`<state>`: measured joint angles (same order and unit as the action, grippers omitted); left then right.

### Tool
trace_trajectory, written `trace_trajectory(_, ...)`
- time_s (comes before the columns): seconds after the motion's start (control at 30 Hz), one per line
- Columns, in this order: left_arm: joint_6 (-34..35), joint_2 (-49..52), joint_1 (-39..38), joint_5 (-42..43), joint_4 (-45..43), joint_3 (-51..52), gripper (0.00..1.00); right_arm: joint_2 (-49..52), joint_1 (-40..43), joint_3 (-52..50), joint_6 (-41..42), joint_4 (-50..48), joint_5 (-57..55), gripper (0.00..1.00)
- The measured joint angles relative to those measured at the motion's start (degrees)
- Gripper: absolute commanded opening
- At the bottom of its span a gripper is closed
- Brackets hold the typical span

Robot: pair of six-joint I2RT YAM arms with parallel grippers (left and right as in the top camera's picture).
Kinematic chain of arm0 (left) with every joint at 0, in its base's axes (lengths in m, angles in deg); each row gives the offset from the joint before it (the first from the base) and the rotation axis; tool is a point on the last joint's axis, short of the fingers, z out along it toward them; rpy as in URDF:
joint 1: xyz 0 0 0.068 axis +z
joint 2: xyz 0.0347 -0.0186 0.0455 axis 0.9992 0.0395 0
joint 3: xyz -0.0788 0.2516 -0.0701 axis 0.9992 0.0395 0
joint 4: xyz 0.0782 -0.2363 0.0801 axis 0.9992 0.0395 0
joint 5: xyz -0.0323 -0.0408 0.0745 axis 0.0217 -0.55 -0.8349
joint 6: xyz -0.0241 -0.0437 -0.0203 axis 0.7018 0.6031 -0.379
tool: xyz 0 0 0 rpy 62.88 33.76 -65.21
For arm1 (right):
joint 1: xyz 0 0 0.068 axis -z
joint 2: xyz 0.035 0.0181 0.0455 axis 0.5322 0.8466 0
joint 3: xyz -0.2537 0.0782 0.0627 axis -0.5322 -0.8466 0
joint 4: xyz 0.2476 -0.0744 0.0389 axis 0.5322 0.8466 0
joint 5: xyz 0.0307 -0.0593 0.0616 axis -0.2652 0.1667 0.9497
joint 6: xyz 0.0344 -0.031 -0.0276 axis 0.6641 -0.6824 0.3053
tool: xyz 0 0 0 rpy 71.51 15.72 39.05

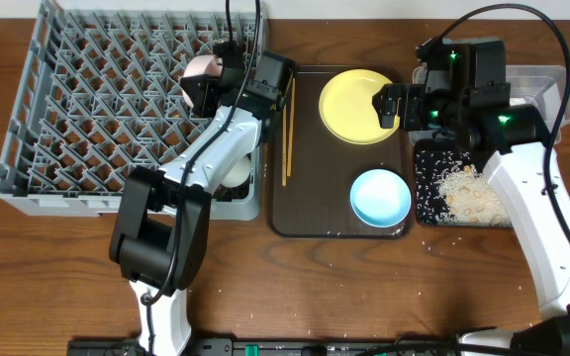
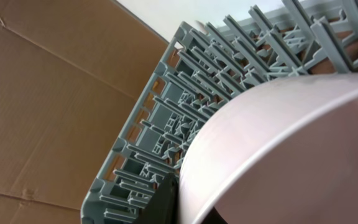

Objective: Sort waste into correct bins and load items into the dishwasher

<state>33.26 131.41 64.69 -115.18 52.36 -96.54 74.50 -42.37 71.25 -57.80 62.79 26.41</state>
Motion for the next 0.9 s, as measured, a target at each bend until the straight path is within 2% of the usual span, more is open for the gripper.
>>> trace_trajectory(0.5,-1.11,0.04,-2.21,-0.31,3.06,0.00,0.08,0.00,0.00,0.00,0.00,0.00,0.00,0.99)
trace_trajectory(0.6,-1.42,0.07,-2.60,-0.22,3.34,0.00,0.17,0.00,0.00,0.00,0.00,0.00,0.00,0.99)
trace_trajectory(0.67,-1.73,0.07,-3.28,0.04,3.65,0.00,0.31,0.00,0.00,0.00,0.00,0.00,0.00,0.99)
trace_trajectory(0.73,-1.66,0.07,-4.02,0.31,4.17,0.00,0.37,0.00,0.00,0.00,0.00,0.00,0.00,0.99)
trace_trajectory(0.9,-1.68,0.17,-5.31,0.90,4.44,0.00,0.41,0.00,0.00,0.00,0.00,0.00,0.00,0.99)
